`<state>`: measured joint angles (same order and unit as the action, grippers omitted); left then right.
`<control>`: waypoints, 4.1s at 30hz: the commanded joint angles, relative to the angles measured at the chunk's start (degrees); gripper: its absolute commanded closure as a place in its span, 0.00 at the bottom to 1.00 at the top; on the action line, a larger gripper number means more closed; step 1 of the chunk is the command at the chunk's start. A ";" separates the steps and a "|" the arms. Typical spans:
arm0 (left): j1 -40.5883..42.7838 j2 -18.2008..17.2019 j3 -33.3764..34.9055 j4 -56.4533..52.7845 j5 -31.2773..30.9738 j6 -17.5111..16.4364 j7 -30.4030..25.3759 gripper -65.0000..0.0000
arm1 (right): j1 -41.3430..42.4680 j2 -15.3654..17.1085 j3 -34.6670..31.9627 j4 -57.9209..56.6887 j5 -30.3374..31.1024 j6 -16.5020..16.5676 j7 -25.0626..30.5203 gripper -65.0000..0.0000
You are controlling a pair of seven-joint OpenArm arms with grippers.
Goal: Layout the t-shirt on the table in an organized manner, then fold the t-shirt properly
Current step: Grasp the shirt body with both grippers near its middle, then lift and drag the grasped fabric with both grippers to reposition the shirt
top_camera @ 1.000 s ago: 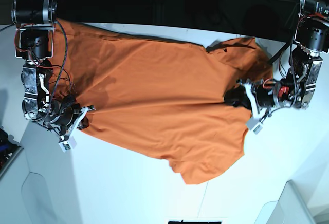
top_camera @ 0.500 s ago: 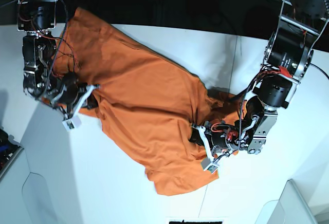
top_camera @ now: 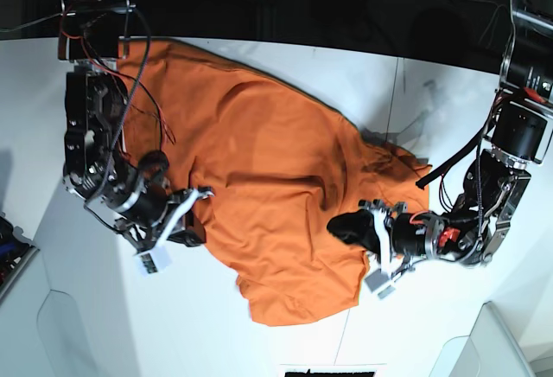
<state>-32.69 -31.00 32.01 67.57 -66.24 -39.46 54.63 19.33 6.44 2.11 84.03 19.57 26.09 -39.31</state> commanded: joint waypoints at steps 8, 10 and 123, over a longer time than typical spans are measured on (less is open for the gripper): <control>10.64 4.48 -0.22 6.25 1.42 -0.54 -0.83 0.76 | 6.36 -3.45 0.13 -3.93 -5.73 0.24 -2.25 1.00; 12.41 4.46 -0.22 6.25 1.46 -0.54 -0.81 0.76 | 5.44 -3.08 0.13 -3.91 -6.88 0.24 -2.73 1.00; -1.40 4.46 -9.09 -13.92 23.56 -0.54 -10.47 0.76 | -13.22 11.21 -8.13 7.06 3.82 2.03 -2.51 1.00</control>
<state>-31.83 -25.93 23.29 52.82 -41.63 -39.68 45.28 4.38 17.08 -6.74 89.93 22.59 28.29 -43.42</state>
